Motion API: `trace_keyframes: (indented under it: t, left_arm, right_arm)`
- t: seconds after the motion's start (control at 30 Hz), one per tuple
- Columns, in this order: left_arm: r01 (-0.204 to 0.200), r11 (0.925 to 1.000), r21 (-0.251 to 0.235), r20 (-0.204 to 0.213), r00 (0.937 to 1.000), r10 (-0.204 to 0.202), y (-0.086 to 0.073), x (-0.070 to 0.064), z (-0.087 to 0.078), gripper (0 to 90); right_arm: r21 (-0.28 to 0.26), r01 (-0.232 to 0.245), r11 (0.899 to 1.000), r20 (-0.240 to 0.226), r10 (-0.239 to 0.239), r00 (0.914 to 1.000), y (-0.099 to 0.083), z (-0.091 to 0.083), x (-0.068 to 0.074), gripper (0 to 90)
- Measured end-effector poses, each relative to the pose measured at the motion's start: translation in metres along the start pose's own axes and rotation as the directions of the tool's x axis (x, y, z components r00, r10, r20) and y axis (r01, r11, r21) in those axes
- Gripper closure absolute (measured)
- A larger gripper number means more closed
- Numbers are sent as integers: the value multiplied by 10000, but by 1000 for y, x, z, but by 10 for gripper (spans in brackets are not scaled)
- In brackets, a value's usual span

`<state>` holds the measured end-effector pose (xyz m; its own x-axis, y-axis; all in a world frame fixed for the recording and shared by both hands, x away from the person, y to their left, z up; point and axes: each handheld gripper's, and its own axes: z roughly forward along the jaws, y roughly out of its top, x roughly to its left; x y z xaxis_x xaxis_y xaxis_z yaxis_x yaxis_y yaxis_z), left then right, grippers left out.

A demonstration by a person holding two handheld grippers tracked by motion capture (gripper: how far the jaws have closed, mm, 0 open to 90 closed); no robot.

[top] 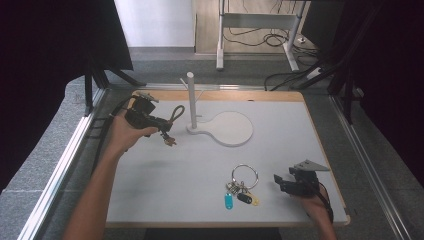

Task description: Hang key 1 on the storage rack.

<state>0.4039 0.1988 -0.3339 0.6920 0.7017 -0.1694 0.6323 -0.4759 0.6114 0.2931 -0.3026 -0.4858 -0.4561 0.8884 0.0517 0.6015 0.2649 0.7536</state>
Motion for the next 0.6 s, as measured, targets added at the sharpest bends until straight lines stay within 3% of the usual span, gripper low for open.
trace_keyframes:
  t: [0.6]
  left_arm:
    - [-48, 10000, -18, -23, 10000, 48, 16, 8, -1, 671]
  right_arm:
    - [120, -45, 9999, 15, 45, 10000, -1, 2, -1, 304]
